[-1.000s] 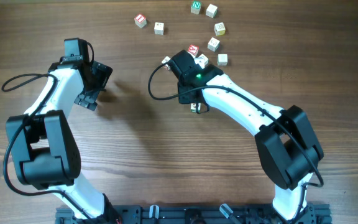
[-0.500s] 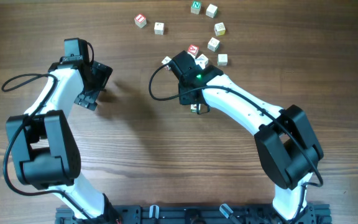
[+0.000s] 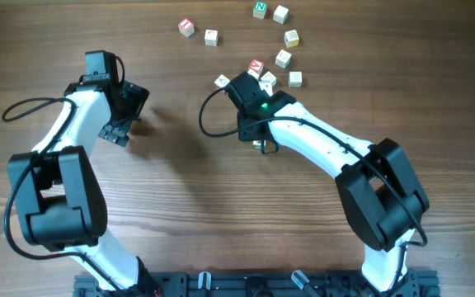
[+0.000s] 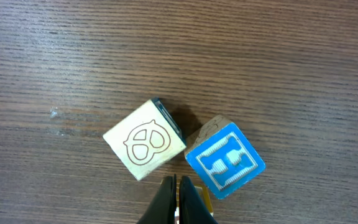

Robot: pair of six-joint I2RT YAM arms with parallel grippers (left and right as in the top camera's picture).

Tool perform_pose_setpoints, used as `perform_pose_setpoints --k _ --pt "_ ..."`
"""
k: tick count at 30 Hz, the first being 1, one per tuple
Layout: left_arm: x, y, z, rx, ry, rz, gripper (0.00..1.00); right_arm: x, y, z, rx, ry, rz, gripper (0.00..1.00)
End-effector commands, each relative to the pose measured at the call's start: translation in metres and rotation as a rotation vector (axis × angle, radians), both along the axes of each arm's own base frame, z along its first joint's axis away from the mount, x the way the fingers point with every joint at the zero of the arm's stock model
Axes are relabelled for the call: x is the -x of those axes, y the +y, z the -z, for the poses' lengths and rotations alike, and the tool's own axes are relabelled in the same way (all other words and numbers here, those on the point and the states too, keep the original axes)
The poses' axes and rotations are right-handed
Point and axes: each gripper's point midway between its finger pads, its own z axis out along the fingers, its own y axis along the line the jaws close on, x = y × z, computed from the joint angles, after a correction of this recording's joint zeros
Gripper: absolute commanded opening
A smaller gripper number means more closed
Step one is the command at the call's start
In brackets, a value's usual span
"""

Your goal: Form a circle

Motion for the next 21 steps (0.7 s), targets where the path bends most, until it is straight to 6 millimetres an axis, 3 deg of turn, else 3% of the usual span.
perform_pose_setpoints --k 1,21 --pt "0.0002 0.0003 0.0042 0.004 0.010 -0.010 1.00 0.0004 -0.0056 0.0101 0.030 0.007 -0.001 0.05" --pt "0.0002 0.0003 0.0042 0.004 0.010 -0.010 1.00 -0.0015 -0.0110 0.0166 0.037 0.019 0.014 0.05"
